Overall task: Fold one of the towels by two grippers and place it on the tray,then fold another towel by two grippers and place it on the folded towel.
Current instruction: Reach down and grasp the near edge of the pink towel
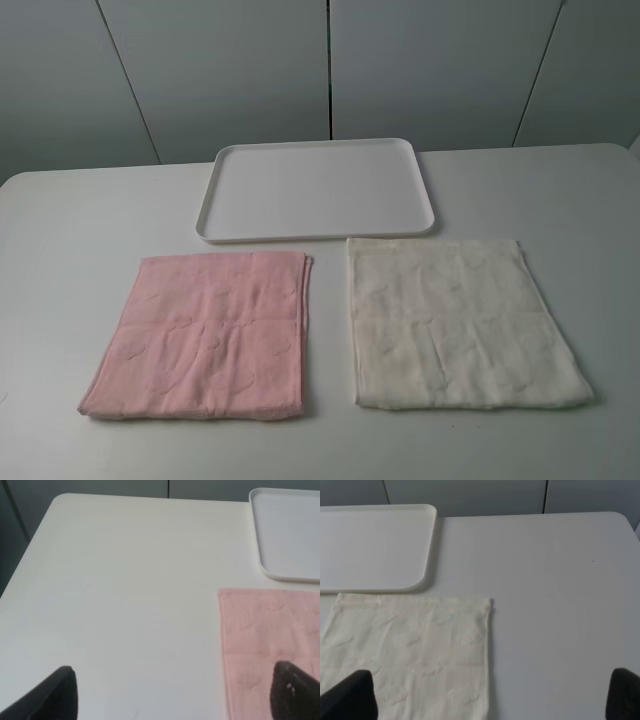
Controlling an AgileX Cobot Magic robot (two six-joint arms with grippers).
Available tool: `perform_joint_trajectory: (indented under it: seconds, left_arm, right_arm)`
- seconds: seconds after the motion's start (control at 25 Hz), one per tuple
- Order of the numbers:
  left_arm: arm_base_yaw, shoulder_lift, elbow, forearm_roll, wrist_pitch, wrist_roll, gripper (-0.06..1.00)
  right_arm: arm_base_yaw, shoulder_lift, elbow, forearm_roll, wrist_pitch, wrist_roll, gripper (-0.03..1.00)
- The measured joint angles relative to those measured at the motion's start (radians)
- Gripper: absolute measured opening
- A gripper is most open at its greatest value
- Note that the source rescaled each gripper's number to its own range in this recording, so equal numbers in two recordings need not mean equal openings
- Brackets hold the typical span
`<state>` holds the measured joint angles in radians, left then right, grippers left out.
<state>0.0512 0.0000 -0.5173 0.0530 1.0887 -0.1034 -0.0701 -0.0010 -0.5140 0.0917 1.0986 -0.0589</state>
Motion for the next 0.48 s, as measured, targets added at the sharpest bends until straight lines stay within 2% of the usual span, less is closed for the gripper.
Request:
perform_joint_trajectory:
  seconds: [0.48]
  left_arm:
    - [0.000,0.000,0.000,0.013,0.000,0.000,1.00]
  right_arm:
    - [0.000,0.000,0.000,0.004,0.000,0.006,0.99]
